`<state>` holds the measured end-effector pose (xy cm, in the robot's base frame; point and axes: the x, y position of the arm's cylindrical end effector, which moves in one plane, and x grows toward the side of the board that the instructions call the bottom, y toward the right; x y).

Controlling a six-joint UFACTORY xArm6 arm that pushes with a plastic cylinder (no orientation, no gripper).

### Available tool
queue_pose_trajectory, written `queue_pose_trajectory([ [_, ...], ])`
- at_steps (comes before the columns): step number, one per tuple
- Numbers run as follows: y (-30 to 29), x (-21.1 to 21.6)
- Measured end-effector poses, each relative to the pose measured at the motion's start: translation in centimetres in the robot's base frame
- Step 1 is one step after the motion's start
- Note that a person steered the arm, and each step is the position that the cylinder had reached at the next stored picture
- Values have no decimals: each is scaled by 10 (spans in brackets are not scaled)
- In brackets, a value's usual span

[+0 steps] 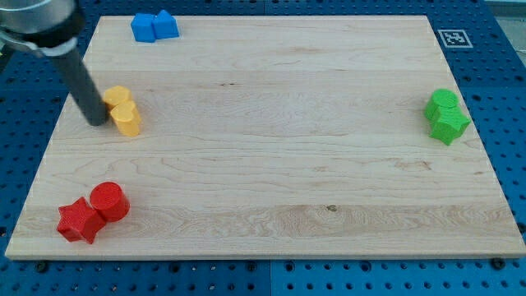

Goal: Place the yellow blocks at the center of the board

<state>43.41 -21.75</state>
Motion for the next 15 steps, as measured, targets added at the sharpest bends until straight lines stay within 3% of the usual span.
queue_pose_trajectory([
  [3, 163, 42],
  [5, 45, 43],
  [6, -9, 4],
  [7, -16, -48],
  [9, 1, -47],
  [11, 115, -14],
  [12, 71, -16],
  [13, 89, -36],
  [14, 141, -30],
  [15, 146, -30],
])
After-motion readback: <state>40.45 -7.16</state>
